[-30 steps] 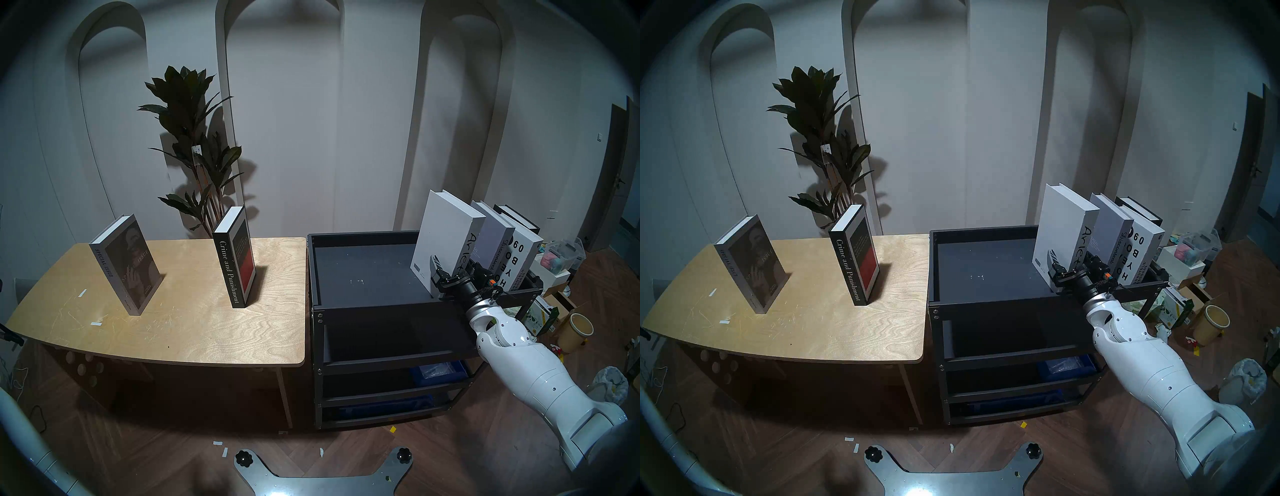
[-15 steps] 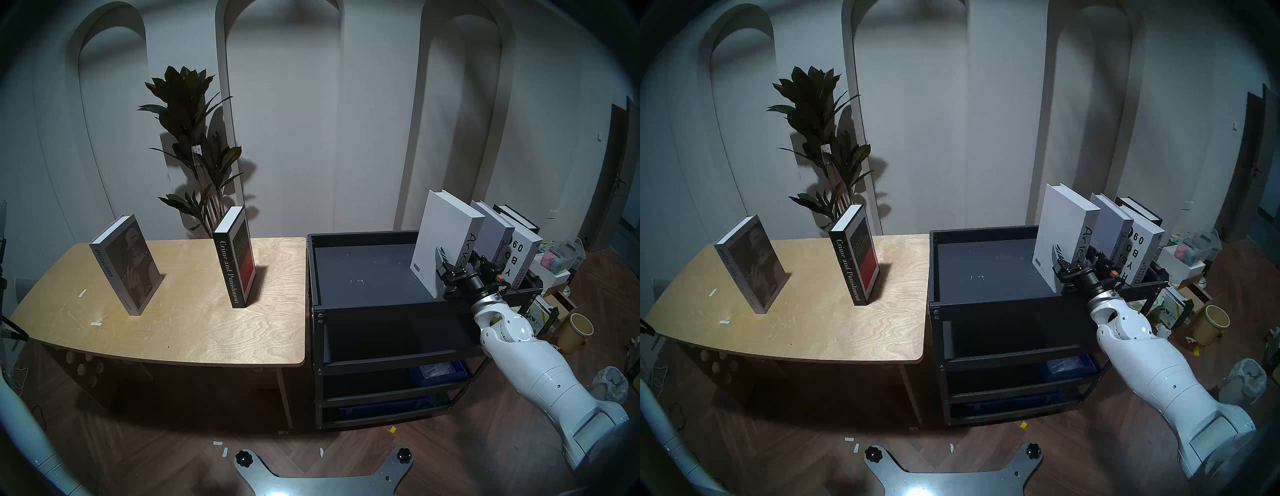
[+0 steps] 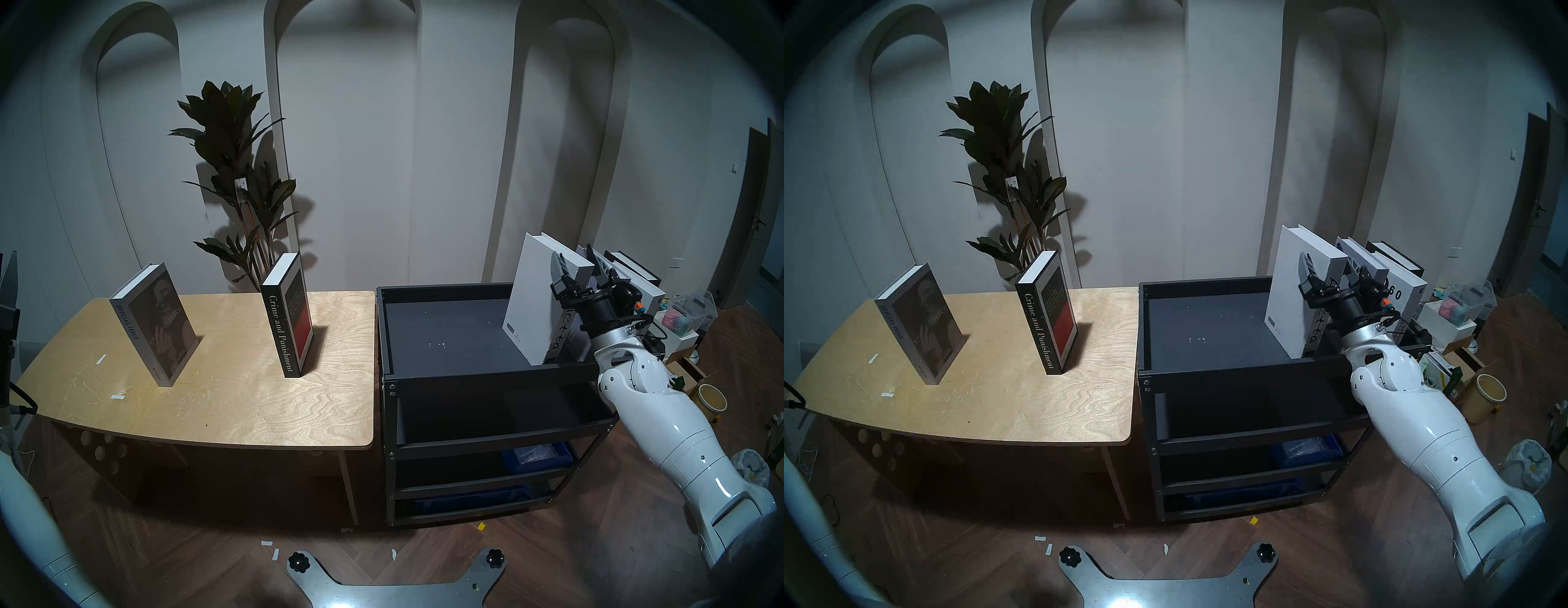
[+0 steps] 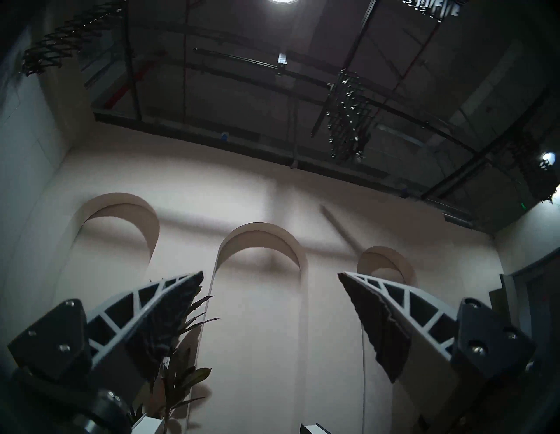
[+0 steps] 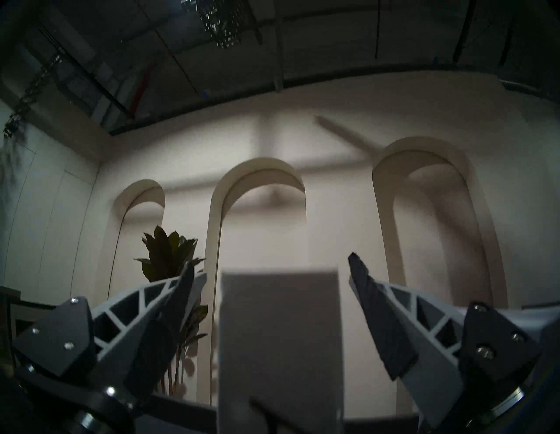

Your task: Move the books from the display table onto the shelf, standing them upright with spines facing out and tallest at one end

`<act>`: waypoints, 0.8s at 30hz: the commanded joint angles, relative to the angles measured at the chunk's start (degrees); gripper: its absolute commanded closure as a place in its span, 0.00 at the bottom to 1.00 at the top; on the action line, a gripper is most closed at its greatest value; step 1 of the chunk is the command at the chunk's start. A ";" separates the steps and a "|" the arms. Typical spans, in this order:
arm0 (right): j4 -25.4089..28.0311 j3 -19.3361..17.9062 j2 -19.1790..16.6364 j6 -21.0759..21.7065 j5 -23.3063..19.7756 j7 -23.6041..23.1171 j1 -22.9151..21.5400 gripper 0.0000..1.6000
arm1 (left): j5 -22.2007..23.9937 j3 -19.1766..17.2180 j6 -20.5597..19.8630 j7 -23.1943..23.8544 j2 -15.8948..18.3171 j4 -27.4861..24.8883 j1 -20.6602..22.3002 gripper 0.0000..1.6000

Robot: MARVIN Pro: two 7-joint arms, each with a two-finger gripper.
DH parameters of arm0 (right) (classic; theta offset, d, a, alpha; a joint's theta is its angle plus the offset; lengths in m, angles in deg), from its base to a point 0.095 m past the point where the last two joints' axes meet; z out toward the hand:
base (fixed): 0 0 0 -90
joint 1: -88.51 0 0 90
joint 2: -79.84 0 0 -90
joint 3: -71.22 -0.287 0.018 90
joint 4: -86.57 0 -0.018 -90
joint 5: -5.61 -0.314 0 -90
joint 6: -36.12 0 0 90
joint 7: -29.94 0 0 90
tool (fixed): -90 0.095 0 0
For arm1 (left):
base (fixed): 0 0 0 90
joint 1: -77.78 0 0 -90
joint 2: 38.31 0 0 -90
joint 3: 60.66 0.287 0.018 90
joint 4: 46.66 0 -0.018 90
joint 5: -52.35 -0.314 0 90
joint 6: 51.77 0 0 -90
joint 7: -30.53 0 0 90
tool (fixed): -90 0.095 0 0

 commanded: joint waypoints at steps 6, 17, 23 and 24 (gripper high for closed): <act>10.10 -7.76 -3.20 -3.17 -3.50 2.21 3.28 0.00 | -1.85 -0.10 5.82 6.41 3.23 2.34 1.34 0.00; 18.62 -4.52 1.08 -1.81 -6.78 1.70 -0.52 0.00 | -7.13 -1.92 11.13 7.99 2.44 6.79 0.39 0.00; 24.19 -0.05 2.94 1.26 -6.95 2.54 -4.92 0.00 | -9.50 -7.17 14.06 7.54 3.84 4.66 0.13 0.00; 25.19 0.51 3.09 1.99 -7.16 2.87 -5.04 0.00 | -9.25 -8.68 14.88 7.43 4.51 3.04 0.67 0.00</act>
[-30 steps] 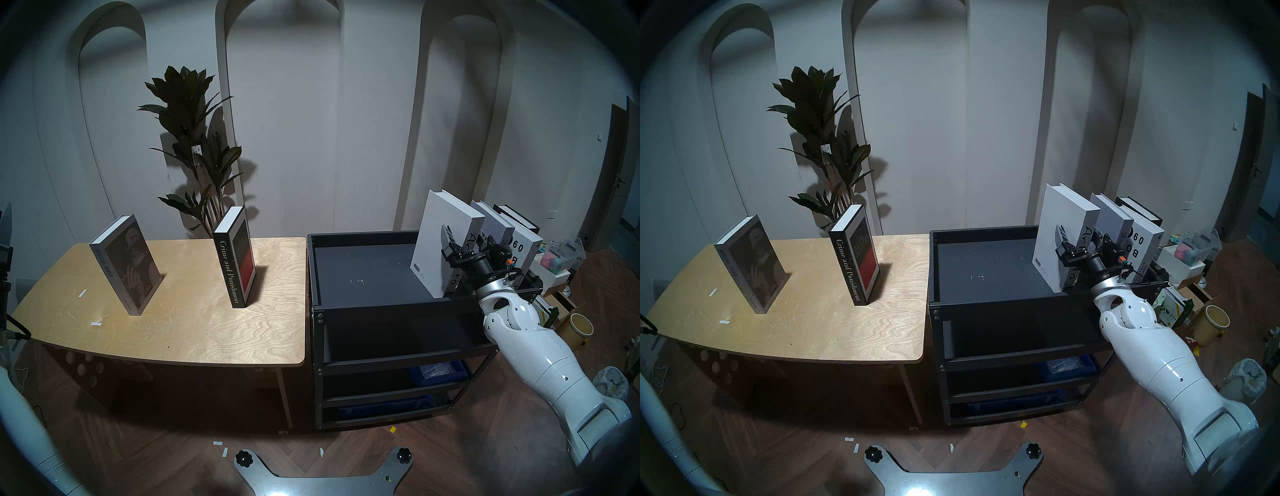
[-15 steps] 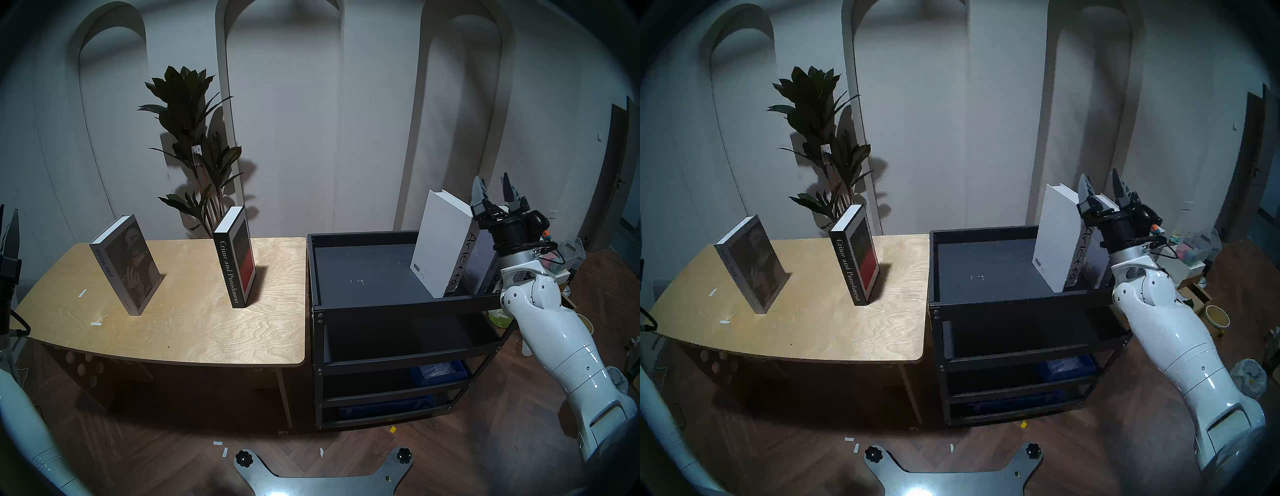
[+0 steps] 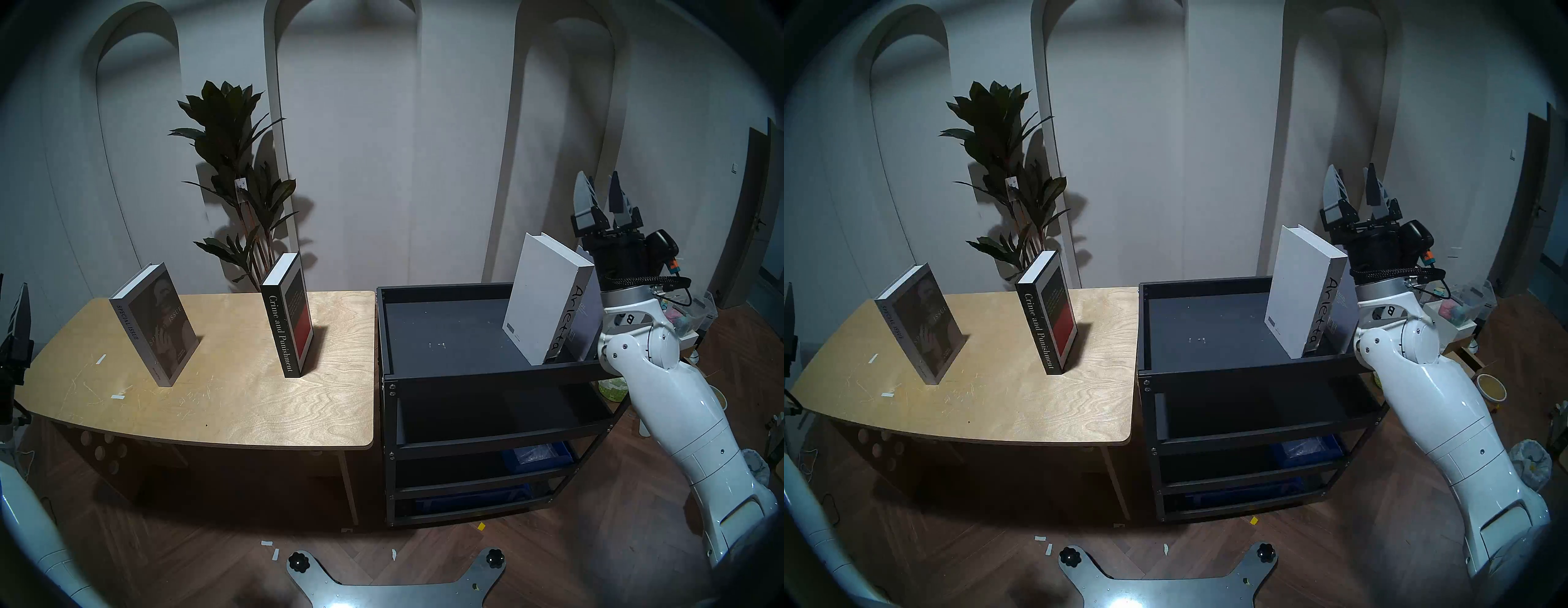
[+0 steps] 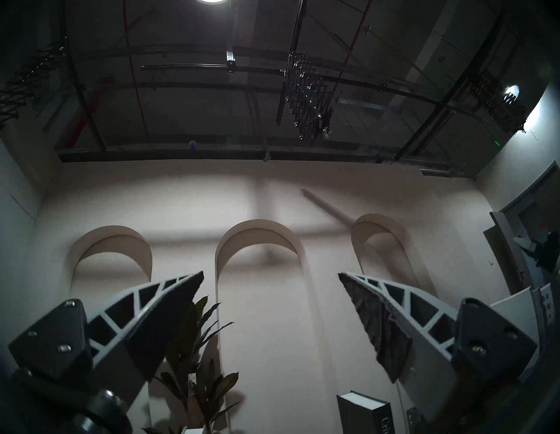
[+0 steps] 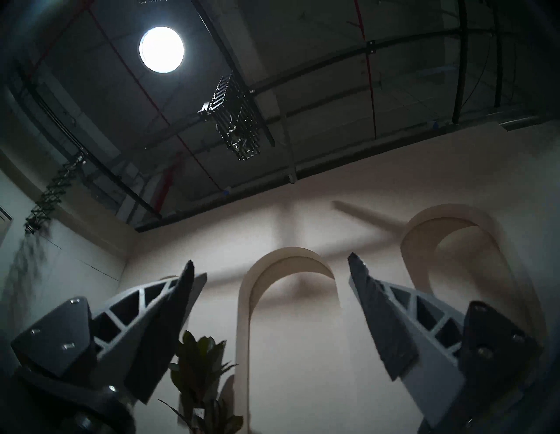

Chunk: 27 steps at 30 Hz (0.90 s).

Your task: Move the books from the display table onto the shelf, standing them upright with spines facing out and tallest at one end

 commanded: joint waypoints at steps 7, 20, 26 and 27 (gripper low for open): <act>7.80 6.91 4.22 7.45 -1.35 3.52 -6.50 0.00 | 3.29 -6.18 4.90 -1.64 5.87 -10.70 2.77 0.00; 7.51 16.38 9.60 16.33 -2.36 8.85 -11.03 0.00 | 9.23 -6.18 7.04 -4.97 6.57 -20.81 5.79 0.00; 6.47 18.95 11.61 20.76 -2.65 12.72 -14.18 0.00 | 11.57 -6.18 7.98 -7.62 5.52 -23.29 7.07 0.00; 6.19 19.43 12.11 21.83 -2.72 13.74 -14.97 0.00 | 11.75 -6.18 8.27 -8.10 5.27 -23.65 7.18 0.00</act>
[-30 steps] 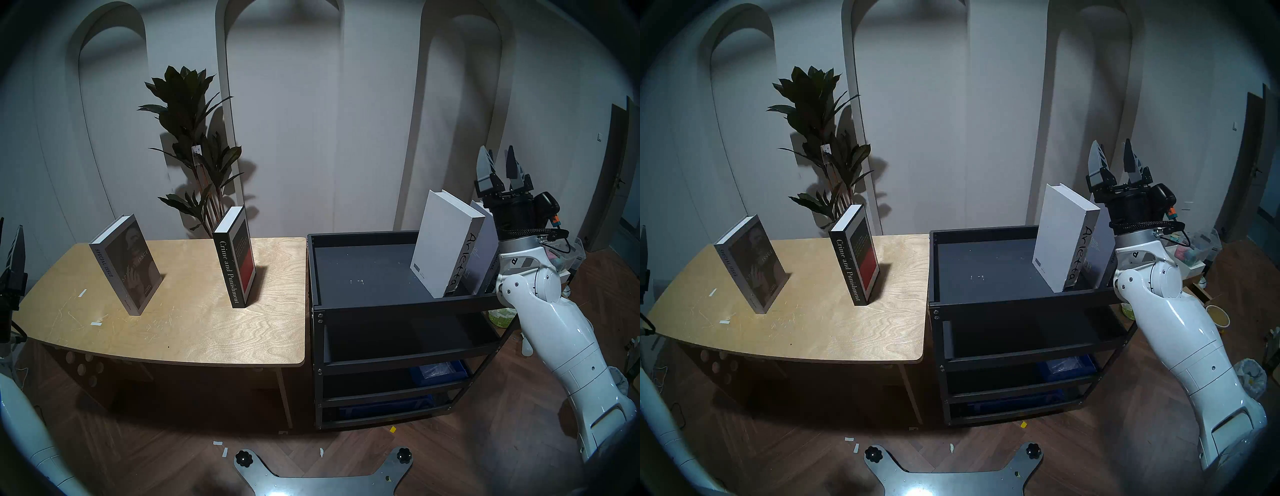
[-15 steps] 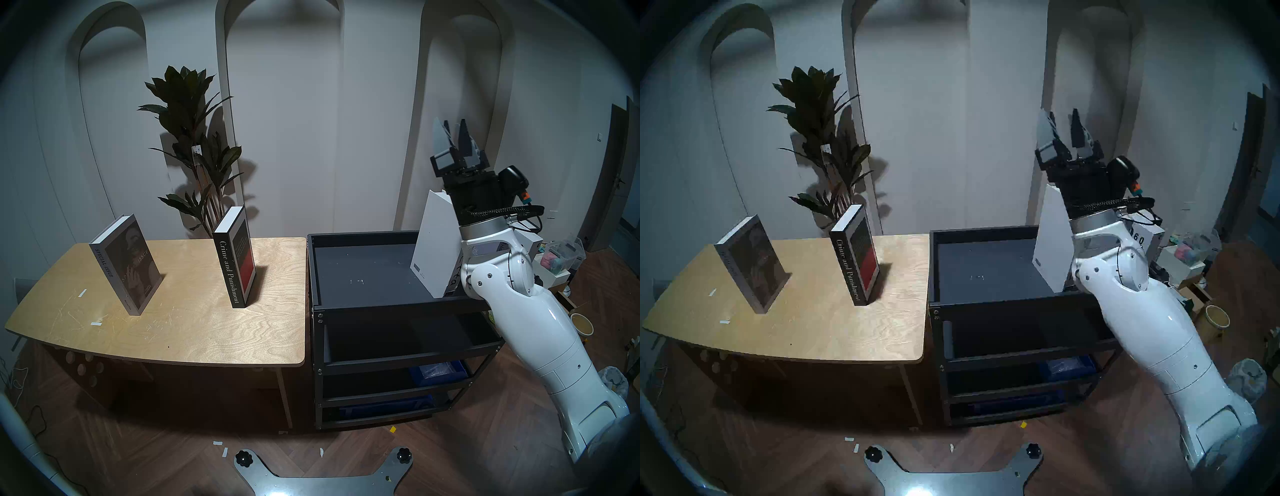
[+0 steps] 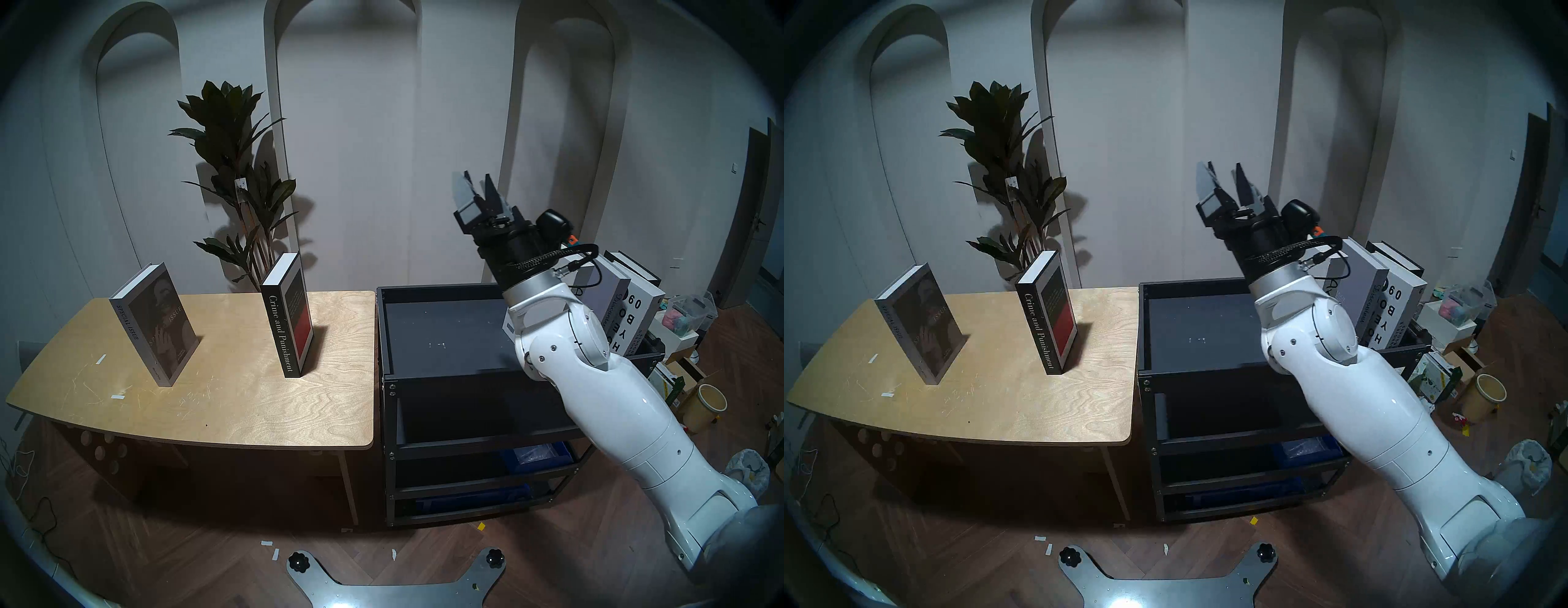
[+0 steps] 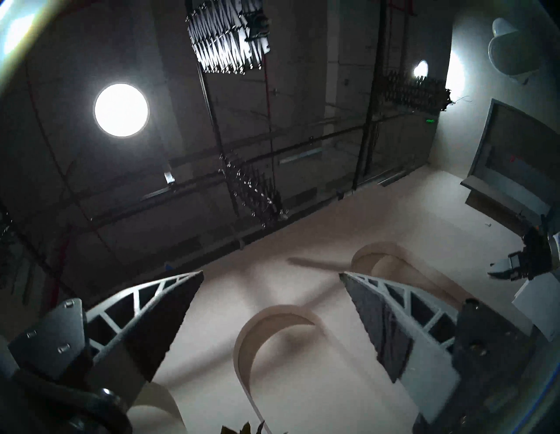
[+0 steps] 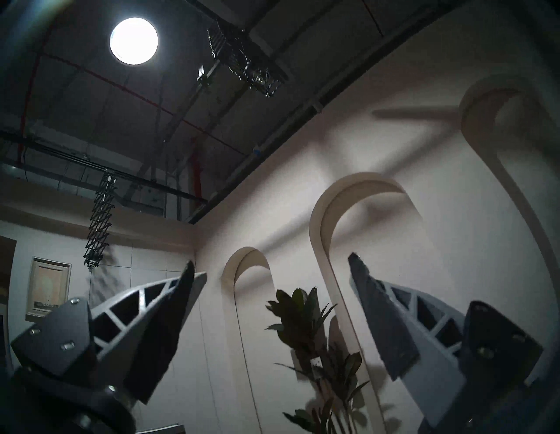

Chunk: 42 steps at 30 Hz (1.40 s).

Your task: Move the books from the display table onto the shelf, standing them upright with spines facing out and tallest at one end

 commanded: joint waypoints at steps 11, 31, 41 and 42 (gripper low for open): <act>-1.16 3.88 5.12 8.47 -0.14 8.04 -8.15 0.00 | -7.34 0.03 -1.71 -7.99 -5.17 10.68 -3.70 0.00; -5.70 14.28 14.89 14.02 1.94 16.69 -12.58 0.00 | -24.95 2.05 -5.62 -15.37 5.30 34.64 -4.10 0.00; -11.79 19.07 20.86 17.30 3.12 22.76 -18.04 0.00 | -29.84 4.79 -6.65 -16.64 9.96 41.67 -2.81 0.00; -12.39 19.60 21.40 17.59 3.46 23.20 -18.44 0.00 | -30.06 4.97 -6.71 -16.69 10.45 42.26 -2.65 0.00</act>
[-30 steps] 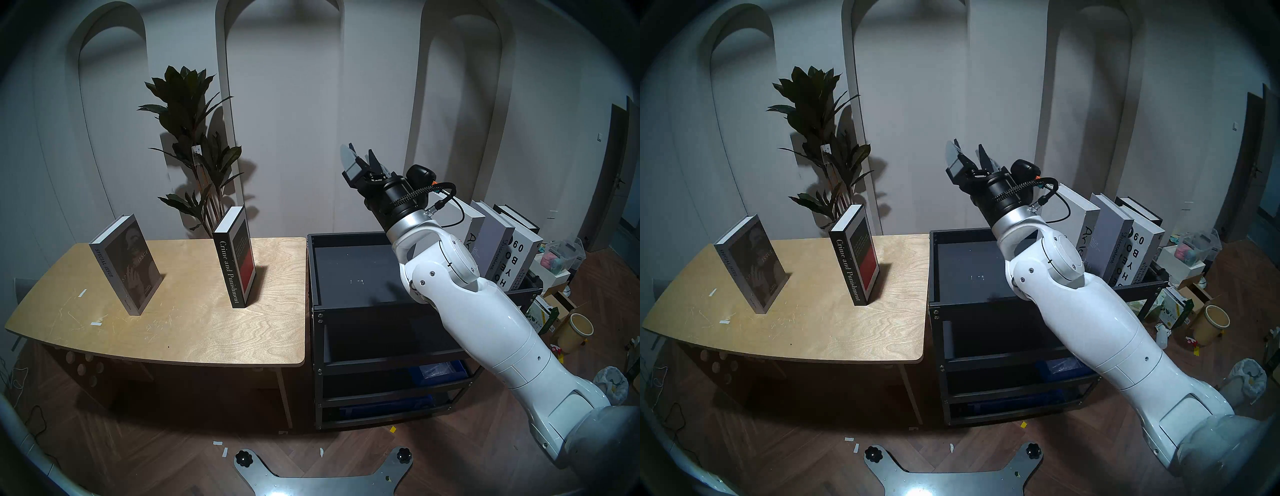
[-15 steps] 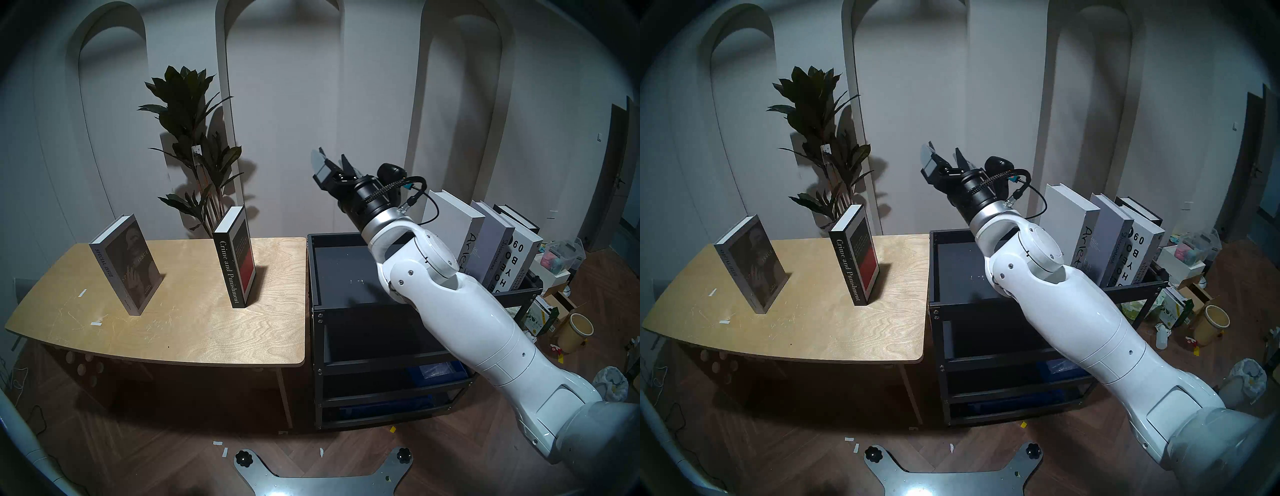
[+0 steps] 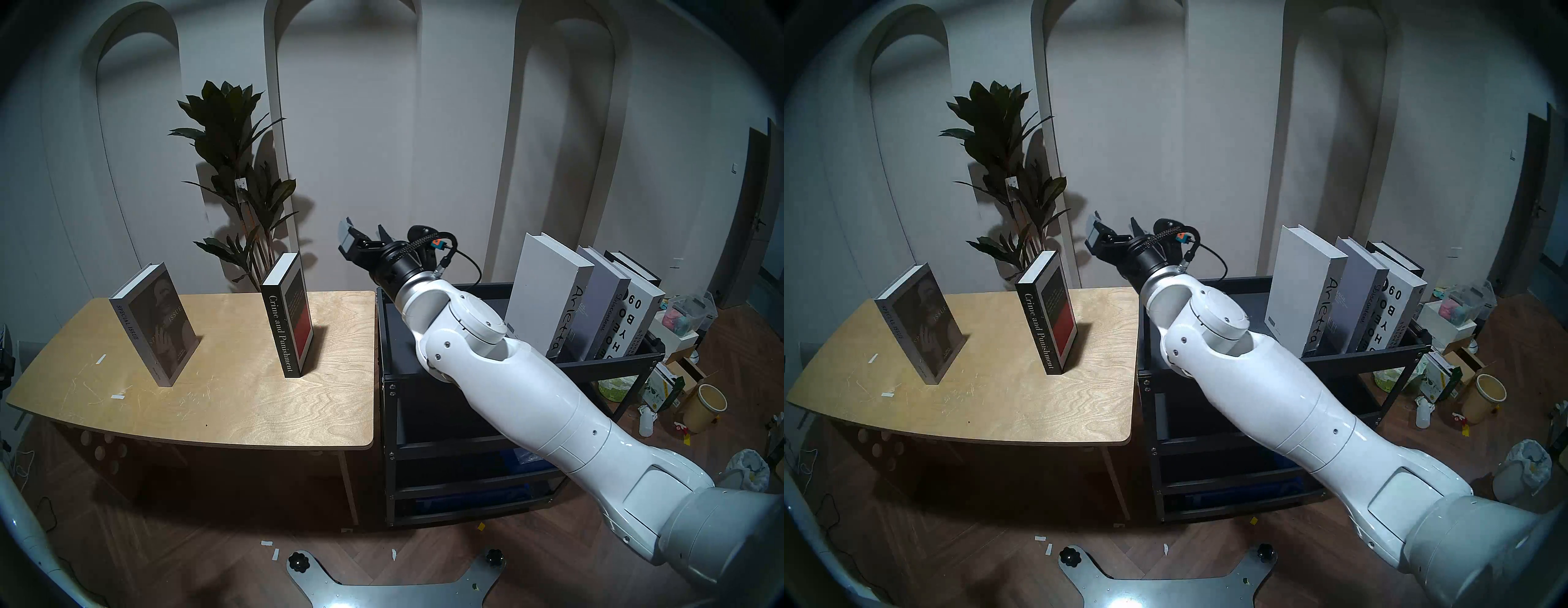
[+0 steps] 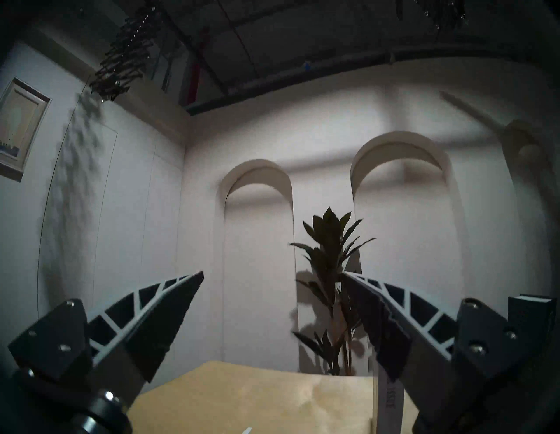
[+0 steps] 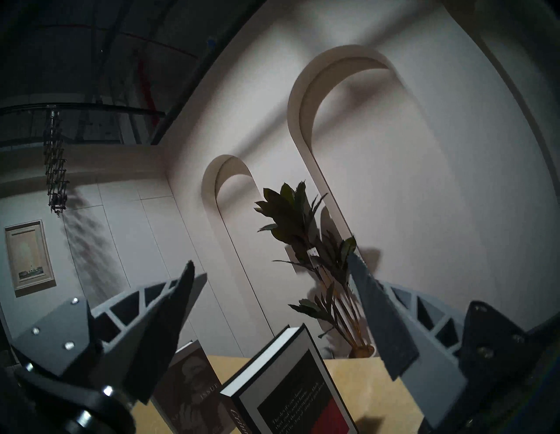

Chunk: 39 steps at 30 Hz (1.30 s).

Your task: Move the books from the display table onto the shelf, standing them upright with spines facing out and tallest at one end

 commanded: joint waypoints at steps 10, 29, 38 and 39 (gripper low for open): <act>-9.85 7.71 11.35 4.07 3.54 8.48 -9.35 0.00 | -4.52 2.68 0.10 -0.78 10.71 8.81 3.14 0.00; -15.26 14.50 20.61 0.93 8.77 20.55 -10.89 0.00 | -7.84 6.07 5.31 3.09 20.33 22.32 6.31 0.00; -15.25 15.54 21.14 -2.20 11.75 26.67 -10.25 0.00 | -6.87 7.28 11.05 8.20 24.12 30.62 8.43 0.00; -15.55 15.73 21.37 -2.41 11.98 27.04 -10.24 0.00 | -6.65 7.38 11.60 8.73 24.41 31.34 8.67 0.00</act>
